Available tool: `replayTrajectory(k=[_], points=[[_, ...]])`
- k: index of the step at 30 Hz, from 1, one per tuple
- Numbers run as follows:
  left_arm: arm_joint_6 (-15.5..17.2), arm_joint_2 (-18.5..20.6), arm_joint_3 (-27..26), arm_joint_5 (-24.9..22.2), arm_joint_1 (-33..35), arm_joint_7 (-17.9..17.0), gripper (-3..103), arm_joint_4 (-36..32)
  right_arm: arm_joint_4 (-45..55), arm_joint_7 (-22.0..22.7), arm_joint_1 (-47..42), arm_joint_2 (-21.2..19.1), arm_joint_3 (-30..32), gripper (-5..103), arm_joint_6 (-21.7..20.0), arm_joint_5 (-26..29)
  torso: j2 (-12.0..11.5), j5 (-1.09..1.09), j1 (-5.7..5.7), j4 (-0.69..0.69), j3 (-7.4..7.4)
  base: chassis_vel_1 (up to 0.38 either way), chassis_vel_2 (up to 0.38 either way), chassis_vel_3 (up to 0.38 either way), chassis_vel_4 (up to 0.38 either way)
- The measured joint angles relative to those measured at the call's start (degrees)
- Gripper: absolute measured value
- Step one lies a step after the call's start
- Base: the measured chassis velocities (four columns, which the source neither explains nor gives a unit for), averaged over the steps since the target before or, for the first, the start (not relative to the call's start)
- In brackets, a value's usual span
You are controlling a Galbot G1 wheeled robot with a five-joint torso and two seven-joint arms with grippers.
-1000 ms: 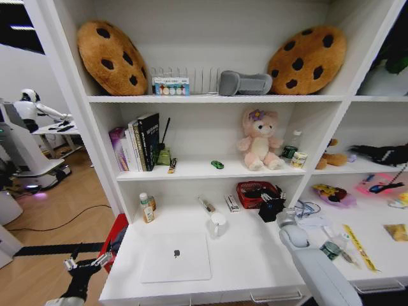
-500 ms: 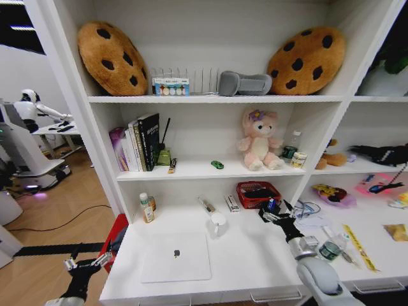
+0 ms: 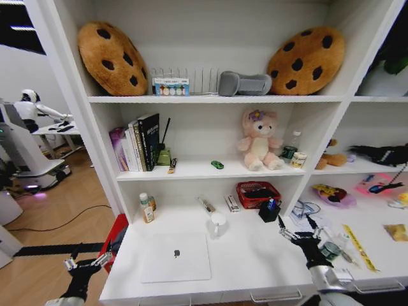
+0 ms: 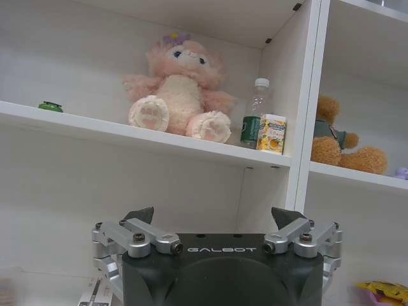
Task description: Organize the objects on the table.
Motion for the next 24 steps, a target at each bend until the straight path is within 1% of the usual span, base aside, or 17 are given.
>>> replayTrajectory(k=[4, 13, 24], points=[[0.0, 0.0, 0.0, 0.0, 0.0, 0.0, 100, 0.0, 0.6, -0.3, -0.1, 0.9, -0.2, 100, 0.1, -0.2, 0.0, -0.01, 0.0, 0.01, 0.0, 0.0, 0.0, 0.0, 0.0], [0.0, 0.0, 0.0, 0.0, 0.0, 0.0, 100, 0.0, 0.1, -0.2, 0.7, 0.8, -0.6, 100, 0.1, -1.0, 0.0, 0.0, 0.0, 0.0, 0.0, 0.0, 0.0, 0.0, 0.0], [0.0, 0.0, 0.0, 0.0, 0.0, 0.0, 100, 0.0, -1.2, 0.4, 1.3, 1.2, -1.2, 100, 0.2, -1.6, 0.0, 0.01, 0.0, 0.01, 0.01, -0.1, -0.094, 0.097, 0.099]])
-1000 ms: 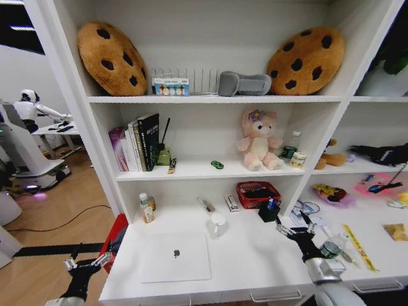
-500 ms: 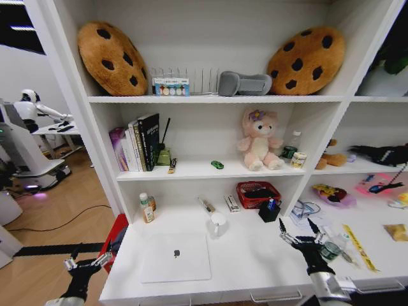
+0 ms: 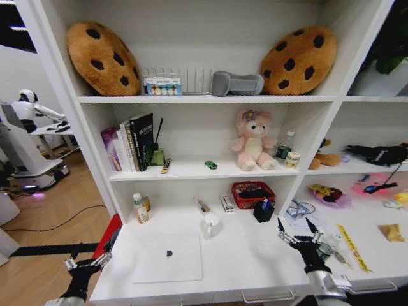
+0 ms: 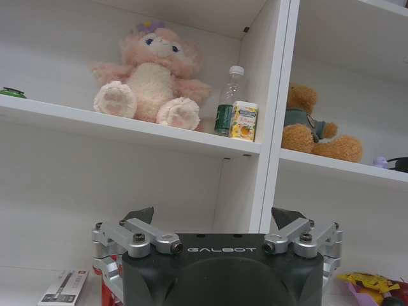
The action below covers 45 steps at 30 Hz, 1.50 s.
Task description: Organize the objects on the table.
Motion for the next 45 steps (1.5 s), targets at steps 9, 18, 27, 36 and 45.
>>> replayTrajectory(k=[9, 18, 27, 36, 45], points=[[0.0, 0.0, 0.0, 0.0, 0.0, 0.0, 100, 0.0, 0.0, 0.0, 0.0, 0.2, -0.7, 100, 0.1, 0.6, 0.0, -0.01, 0.0, 0.01, 0.0, -0.06, -0.069, 0.07, 0.067], [0.0, 0.0, 0.0, 0.0, 0.0, 0.0, 100, 0.0, 0.0, 0.0, -0.2, 0.3, -0.4, 100, 0.3, 0.1, 0.0, -0.02, 0.0, 0.0, 0.0, -0.094, -0.097, 0.1, 0.093], [0.0, 0.0, 0.0, 0.0, 0.0, 0.0, 100, 0.0, -0.1, 0.2, -0.3, 0.3, -0.1, 100, 0.6, 0.3, 0.0, -0.05, 0.01, -0.02, 0.0, -0.193, -0.197, 0.202, 0.203], [0.0, 0.0, 0.0, 0.0, 0.0, 0.0, 100, 0.0, 0.6, -0.4, -1.0, 0.5, -0.8, 100, 2.1, 1.4, 0.0, 0.02, 0.0, 0.0, 0.0, -0.201, -0.217, 0.194, 0.206], [0.0, 0.0, 0.0, 0.0, 0.0, 0.0, 100, 0.0, 5.2, -4.3, -7.1, 1.0, -3.5, 100, 3.2, -0.1, 0.0, -0.02, 0.0, -0.01, -0.01, 0.0, 0.0, -0.002, -0.005]])
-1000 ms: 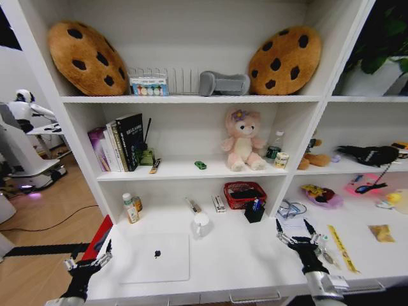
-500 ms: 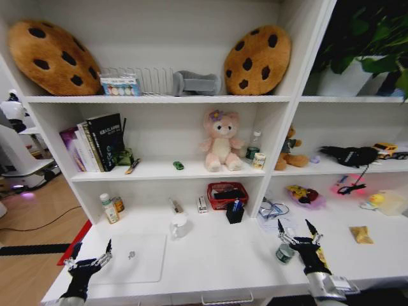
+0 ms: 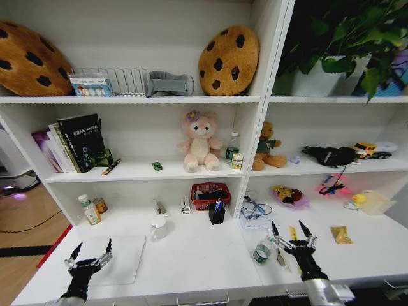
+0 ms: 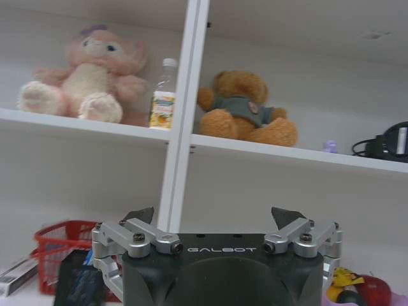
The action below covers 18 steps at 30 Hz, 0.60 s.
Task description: Organize the objects on the table.
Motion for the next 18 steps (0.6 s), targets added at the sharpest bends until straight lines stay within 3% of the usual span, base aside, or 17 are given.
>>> replayTrajectory(k=[7, 18], points=[[0.0, 0.0, 0.0, 0.0, 0.0, 0.0, 100, 0.0, -1.3, 2.3, -2.7, -0.1, -4.4, 100, 0.4, -5.9, 0.0, 0.02, 0.0, 0.0, 0.0, 0.007, 0.01, -0.005, -0.005], [0.0, 0.0, 0.0, 0.0, 0.0, 0.0, 100, 0.0, -3.4, 3.6, 0.0, -0.4, -3.6, 100, -1.2, -3.5, 0.0, 0.01, 0.0, 0.01, 0.0, 0.0, 0.0, 0.0, 0.0]])
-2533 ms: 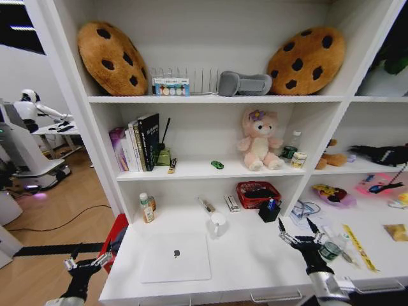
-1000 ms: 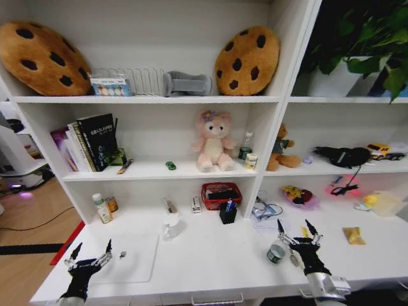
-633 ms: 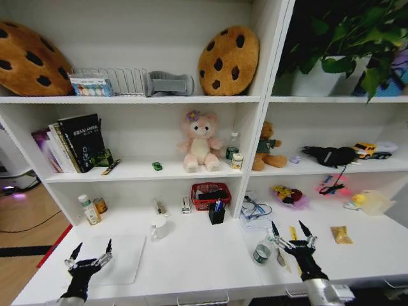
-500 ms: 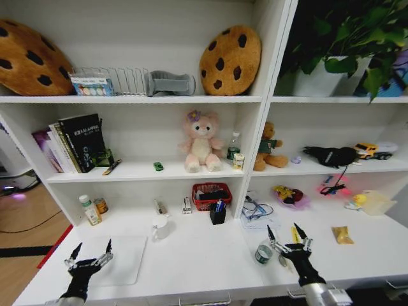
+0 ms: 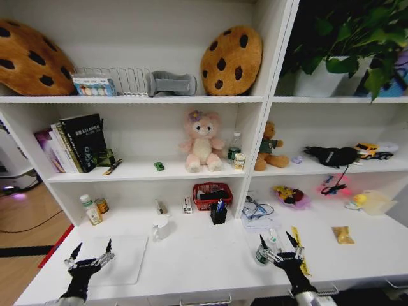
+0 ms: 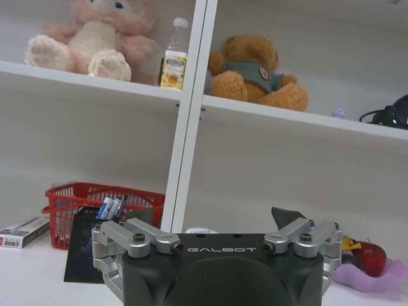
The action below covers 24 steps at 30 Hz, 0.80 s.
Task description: Organize the objects on the table.
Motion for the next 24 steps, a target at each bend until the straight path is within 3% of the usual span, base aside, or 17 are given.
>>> replayTrajectory(k=[9, 10, 12, 23, 24], points=[[0.0, 0.0, 0.0, 0.0, 0.0, 0.0, 100, 0.0, -6.2, 0.3, 4.6, 0.0, -2.4, 102, -0.8, 0.2, 0.0, 0.01, 0.0, 0.0, 0.0, 0.0, 0.0, 0.0, 0.0], [0.0, 0.0, 0.0, 0.0, 0.0, 0.0, 100, 0.0, -6.7, 0.3, 5.2, 0.2, -2.8, 94, -1.0, 0.2, 0.0, 0.01, 0.0, 0.0, 0.0, 0.0, 0.0, 0.0, 0.0], [0.0, 0.0, 0.0, 0.0, 0.0, 0.0, 100, 0.0, -6.8, 0.3, 5.6, 0.4, -3.1, 94, -1.0, 0.2, 0.0, 0.0, 0.0, 0.0, 0.0, 0.0, 0.0, 0.0, 0.0], [0.0, 0.0, 0.0, 0.0, 0.0, 0.0, 100, 0.0, -6.6, 0.7, 5.5, 1.2, -3.6, 45, -0.7, -0.5, 0.0, 0.0, 0.0, 0.0, 0.0, 0.0, 0.0, 0.0, 0.0], [0.0, 0.0, 0.0, 0.0, 0.0, 0.0, 100, 0.0, -6.6, 0.7, 5.5, 1.2, -3.6, 45, -0.7, -0.5, 0.0, 0.0, 0.0, 0.0, 0.0, 0.0, 0.0, 0.0, 0.0]])
